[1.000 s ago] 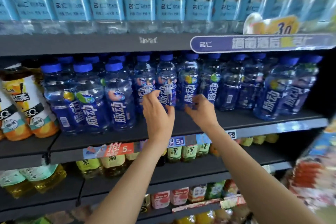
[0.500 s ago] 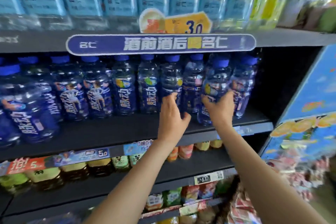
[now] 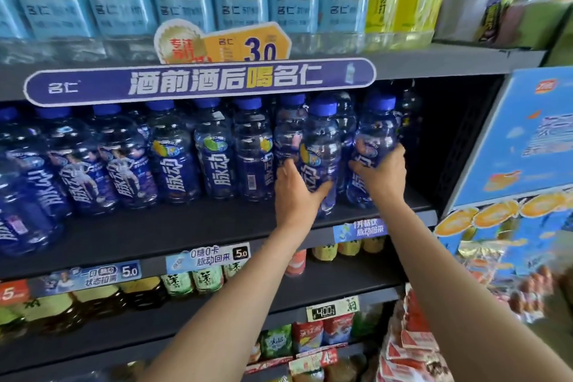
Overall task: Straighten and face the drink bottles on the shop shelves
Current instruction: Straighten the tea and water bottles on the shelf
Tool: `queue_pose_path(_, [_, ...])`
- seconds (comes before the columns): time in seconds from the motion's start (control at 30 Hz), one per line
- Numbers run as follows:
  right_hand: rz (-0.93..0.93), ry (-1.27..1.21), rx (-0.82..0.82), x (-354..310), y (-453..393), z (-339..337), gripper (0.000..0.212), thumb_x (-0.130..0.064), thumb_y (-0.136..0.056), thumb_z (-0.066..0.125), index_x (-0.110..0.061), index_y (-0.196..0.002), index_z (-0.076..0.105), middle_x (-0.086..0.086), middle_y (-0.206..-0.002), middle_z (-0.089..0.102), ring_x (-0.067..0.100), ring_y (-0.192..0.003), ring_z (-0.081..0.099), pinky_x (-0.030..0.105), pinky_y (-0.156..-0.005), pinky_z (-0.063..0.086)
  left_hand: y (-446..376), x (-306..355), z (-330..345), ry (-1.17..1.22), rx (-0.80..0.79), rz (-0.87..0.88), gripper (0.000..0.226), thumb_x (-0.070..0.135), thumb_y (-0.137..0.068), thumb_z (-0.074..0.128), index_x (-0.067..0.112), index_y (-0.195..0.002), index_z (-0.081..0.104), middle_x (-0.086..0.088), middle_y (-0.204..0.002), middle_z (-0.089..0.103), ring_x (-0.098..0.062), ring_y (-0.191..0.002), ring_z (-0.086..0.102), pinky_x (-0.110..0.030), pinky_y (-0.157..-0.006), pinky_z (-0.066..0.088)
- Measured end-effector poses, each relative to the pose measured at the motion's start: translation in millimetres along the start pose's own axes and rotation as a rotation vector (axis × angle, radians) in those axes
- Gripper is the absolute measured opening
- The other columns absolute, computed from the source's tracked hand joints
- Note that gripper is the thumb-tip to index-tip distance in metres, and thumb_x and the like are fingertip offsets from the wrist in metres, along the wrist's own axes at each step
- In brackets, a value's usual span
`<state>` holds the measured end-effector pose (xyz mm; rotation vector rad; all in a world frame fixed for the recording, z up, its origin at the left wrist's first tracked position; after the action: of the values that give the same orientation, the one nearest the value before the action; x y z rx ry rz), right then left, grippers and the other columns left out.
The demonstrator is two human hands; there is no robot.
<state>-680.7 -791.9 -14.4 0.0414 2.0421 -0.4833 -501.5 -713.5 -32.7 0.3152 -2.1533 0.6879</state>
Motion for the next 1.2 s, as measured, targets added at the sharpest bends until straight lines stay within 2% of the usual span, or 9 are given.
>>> queue_pose_path(0.2, [0.005,-0.031,0.117,1.1,25.5,-11.7,0.073,-0.030,-0.061,0.086,-0.002,-0.114,0.043,0.013,-0.119,0.049,0.030,-0.114,0.045,0.041,-0.092,0.041,2.2,-1.6,2.3,-0.047,0.013,0.010,0.071,0.042,-0.080,0.068,0.011,-0.133,0.033,-0.011,-0.135,0.040,-0.028,-0.126,0.041,-0.041,-0.092,0.046])
queue_pose_path(0.3, [-0.194,-0.011,0.255,-17.9,61.8,-23.0,0.078,-0.034,-0.058,0.086,-0.001,-0.116,0.044,0.011,-0.112,0.047,0.027,-0.106,0.042,0.043,-0.090,0.041,-2.7,-2.1,0.1,0.024,-0.025,0.023,0.070,0.034,-0.078,0.073,0.011,-0.132,0.035,-0.010,-0.132,0.040,-0.028,-0.124,0.043,-0.041,-0.095,0.043])
queue_pose_path(0.43, [-0.535,-0.028,0.286,-63.1,97.7,-26.7,0.078,-0.033,-0.056,0.086,0.000,-0.111,0.044,0.014,-0.104,0.047,0.021,-0.096,0.037,0.037,-0.082,0.040,8.8,2.6,-25.7,0.108,-0.013,0.233,0.060,0.018,-0.079,0.071,0.008,-0.130,0.040,-0.009,-0.123,0.044,-0.022,-0.116,0.046,-0.034,-0.097,0.043])
queue_pose_path(0.6, [-0.739,-0.039,0.102,-124.0,151.6,31.9,0.066,-0.045,-0.063,0.072,-0.013,-0.110,0.040,0.011,-0.100,0.049,0.021,-0.095,0.041,0.033,-0.080,0.040,21.9,-33.1,-83.5,0.140,0.015,0.315,0.044,0.021,-0.076,0.059,0.010,-0.117,0.055,-0.005,-0.113,0.055,-0.018,-0.110,0.052,-0.033,-0.091,0.047])
queue_pose_path(0.7, [-0.647,-0.131,-0.132,-149.7,175.5,85.3,0.070,-0.039,-0.063,0.078,-0.006,-0.115,0.044,0.004,-0.105,0.047,0.020,-0.102,0.043,0.036,-0.086,0.042,20.9,-63.8,-140.1,0.124,0.037,0.284,0.030,0.011,-0.074,0.060,0.014,-0.104,0.059,-0.005,-0.101,0.060,-0.018,-0.097,0.058,-0.032,-0.079,0.049])
queue_pose_path(0.8, [-0.486,-0.205,-0.362,-167.6,194.7,138.8,0.069,-0.029,-0.065,0.084,-0.008,-0.119,0.047,0.003,-0.113,0.055,0.017,-0.105,0.051,0.021,-0.080,0.039,21.5,-94.7,-188.2,0.104,-0.017,0.157,0.035,0.004,-0.074,0.067,0.024,-0.094,0.047,0.000,-0.095,0.056,-0.010,-0.085,0.057,-0.018,-0.069,0.045])
queue_pose_path(0.93, [-0.408,-0.259,-0.519,-184.9,227.9,200.9,0.073,-0.031,-0.065,0.085,-0.003,-0.122,0.049,0.007,-0.115,0.063,0.018,-0.101,0.059,0.012,-0.069,0.035,26.5,-142.6,-243.6,0.040,0.020,0.046,0.041,0.013,-0.074,0.072,0.035,-0.093,0.044,0.007,-0.099,0.056,-0.016,-0.096,0.057,-0.027,-0.078,0.046])
queue_pose_path(1.03, [-0.402,-0.262,-0.594,-208.8,248.5,239.3,0.069,-0.030,-0.071,0.080,-0.004,-0.126,0.048,0.008,-0.118,0.062,0.023,-0.108,0.058,0.015,-0.069,0.036,27.2,-178.9,-281.0,0.011,0.125,-0.100,0.039,0.020,-0.078,0.072,0.014,-0.110,0.051,-0.004,-0.106,0.061,-0.021,-0.102,0.057,-0.035,-0.081,0.046])
queue_pose_path(1.2, [-0.419,-0.236,-0.643,-236.7,273.1,284.1,0.072,-0.031,-0.072,0.080,-0.001,-0.127,0.044,0.015,-0.124,0.056,0.029,-0.114,0.054,0.035,-0.088,0.045,26.3,-203.5,-323.5,-0.082,0.245,-0.106,0.024,0.019,-0.083,0.068,0.009,-0.097,0.051,-0.002,-0.087,0.054,-0.028,-0.090,0.058,-0.026,-0.063,0.032])
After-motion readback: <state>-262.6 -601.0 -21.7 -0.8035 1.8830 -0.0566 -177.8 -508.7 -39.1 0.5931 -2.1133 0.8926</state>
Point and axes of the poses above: each hand's wrist, its own y-axis away from the middle knuckle, its own z-axis out of the palm, x = y × z, the point moved 8 cm from there along -y, towards the middle knuckle
